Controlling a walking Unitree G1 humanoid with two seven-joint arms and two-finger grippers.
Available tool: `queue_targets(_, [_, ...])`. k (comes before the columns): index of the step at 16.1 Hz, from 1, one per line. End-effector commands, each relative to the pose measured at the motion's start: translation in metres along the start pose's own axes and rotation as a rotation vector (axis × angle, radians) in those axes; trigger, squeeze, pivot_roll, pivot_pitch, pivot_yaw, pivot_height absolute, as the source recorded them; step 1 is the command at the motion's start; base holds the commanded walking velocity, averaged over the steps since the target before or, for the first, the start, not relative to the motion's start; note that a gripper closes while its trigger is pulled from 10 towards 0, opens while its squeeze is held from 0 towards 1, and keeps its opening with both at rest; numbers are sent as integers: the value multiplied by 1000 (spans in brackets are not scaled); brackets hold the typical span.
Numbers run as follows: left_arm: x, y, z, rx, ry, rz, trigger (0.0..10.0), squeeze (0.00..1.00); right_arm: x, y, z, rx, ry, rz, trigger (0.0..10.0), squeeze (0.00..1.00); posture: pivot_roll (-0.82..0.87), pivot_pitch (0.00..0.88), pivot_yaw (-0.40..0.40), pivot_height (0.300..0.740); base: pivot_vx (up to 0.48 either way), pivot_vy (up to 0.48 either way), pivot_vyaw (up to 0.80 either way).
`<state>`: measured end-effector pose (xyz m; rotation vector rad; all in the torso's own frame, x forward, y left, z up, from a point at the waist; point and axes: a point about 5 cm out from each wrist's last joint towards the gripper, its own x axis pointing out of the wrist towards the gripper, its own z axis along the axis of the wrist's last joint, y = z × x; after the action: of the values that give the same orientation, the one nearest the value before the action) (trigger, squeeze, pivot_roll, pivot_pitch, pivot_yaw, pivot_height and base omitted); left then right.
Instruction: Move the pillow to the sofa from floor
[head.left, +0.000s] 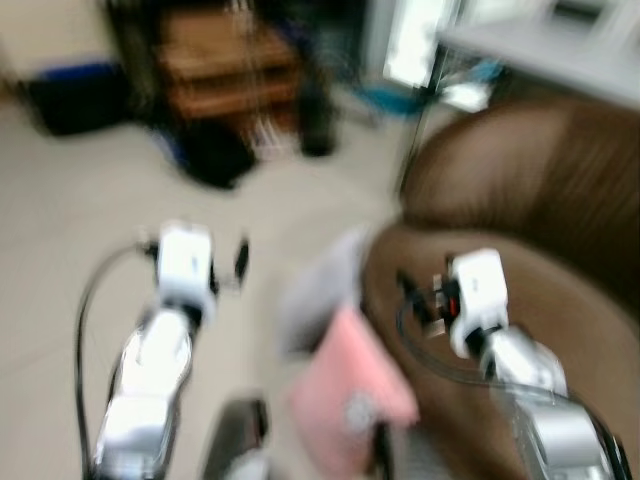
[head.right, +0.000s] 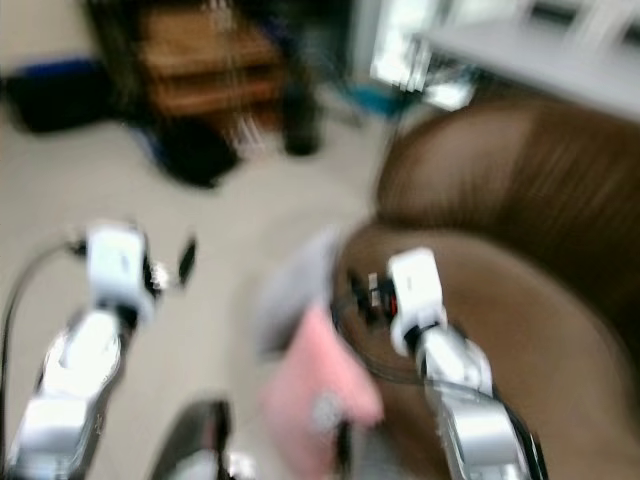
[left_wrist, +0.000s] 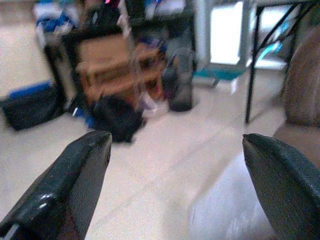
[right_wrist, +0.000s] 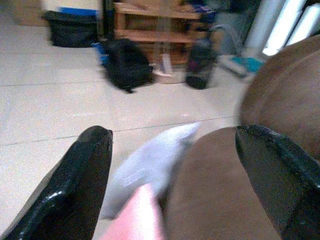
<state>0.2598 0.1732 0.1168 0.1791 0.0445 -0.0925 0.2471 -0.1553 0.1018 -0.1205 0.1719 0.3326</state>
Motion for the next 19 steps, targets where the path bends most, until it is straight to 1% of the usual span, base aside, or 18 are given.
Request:
queue_targets(1, [3,3,8,12,-29,6,10000,0,0,1,4,9,-21,9,10000,0,-41,0,-31,577,0,0,0])
queue_targets(3, [1,4,8,2,-33,13,10000,0,0,1,3,3,-15,15,10000,0,-42,0,-34,577,0,0,0])
queue_targets(5, [0,5,10,22,-53,35,10000,0,-1,-2,3,-16,-2,20,10000,0,-45,0,-42,577,0,0,0])
queue_targets(10, [-4,4,11,-2,-61,28,10000,0,5,1,0,-46,29,61,10000,0,-43,15,-51,577,0,0,0])
queue_targets(15, [-4,4,9,-9,-56,22,10000,0,10,0,2,-54,29,53,10000,0,-44,24,-54,577,292,0,0])
queue_targets(18, [-3,2,10,-8,-54,21,10000,0,9,2,2,-41,24,64,10000,0,-40,26,-57,577,326,0,-583])
queue_targets(19, [-3,2,10,-5,-56,18,10000,0,9,1,1,-37,25,61,10000,0,-37,23,-56,577,326,0,0])
